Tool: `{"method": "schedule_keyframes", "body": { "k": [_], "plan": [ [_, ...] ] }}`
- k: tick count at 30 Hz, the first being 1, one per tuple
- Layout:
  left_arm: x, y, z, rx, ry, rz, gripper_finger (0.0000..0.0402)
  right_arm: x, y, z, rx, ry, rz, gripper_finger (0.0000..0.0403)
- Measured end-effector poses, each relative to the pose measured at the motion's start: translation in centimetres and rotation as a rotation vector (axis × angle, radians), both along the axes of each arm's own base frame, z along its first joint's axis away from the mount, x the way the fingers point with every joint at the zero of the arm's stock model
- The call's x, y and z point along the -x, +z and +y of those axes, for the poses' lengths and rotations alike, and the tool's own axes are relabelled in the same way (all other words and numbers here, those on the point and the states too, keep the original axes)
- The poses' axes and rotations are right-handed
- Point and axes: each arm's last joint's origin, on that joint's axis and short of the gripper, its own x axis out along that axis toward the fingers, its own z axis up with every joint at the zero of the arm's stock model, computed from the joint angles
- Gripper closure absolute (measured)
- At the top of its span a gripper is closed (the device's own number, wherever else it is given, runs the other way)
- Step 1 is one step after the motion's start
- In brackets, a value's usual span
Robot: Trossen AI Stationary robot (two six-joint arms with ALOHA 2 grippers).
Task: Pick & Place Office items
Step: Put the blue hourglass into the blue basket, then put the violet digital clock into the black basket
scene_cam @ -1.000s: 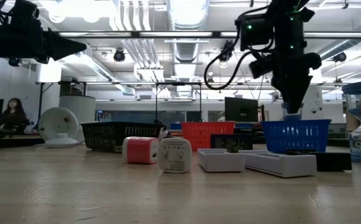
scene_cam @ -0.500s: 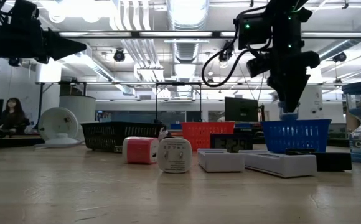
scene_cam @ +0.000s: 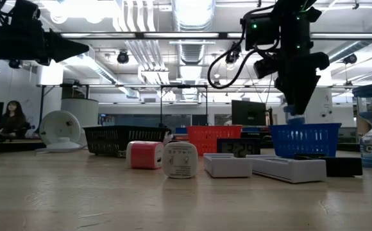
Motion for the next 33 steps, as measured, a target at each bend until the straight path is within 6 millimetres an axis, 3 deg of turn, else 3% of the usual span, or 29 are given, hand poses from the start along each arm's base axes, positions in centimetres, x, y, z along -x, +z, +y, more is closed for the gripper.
{"method": "schedule_keyframes", "body": {
  "k": [8,18,23,33],
  "plan": [
    [0.0,0.0,0.0,0.0,0.0,0.0,0.0362,-0.4,2.6,-0.1,0.008,-0.001,-0.004,0.0108],
    [0.0,0.0,0.0,0.0,0.0,0.001,0.0362,-0.1,9.9,-0.2,0.067,-0.075,-0.047,0.0113],
    [0.0,0.0,0.0,0.0,0.0,0.001,0.0362,0.7,14.0,0.8,0.095,-0.067,-0.22,0.0148],
    [0.0,-0.1,0.0,0.002,0.0,0.011,0.0362,5.0,20.6,4.0,0.16,0.031,-0.747,0.0257]
  ]
}}
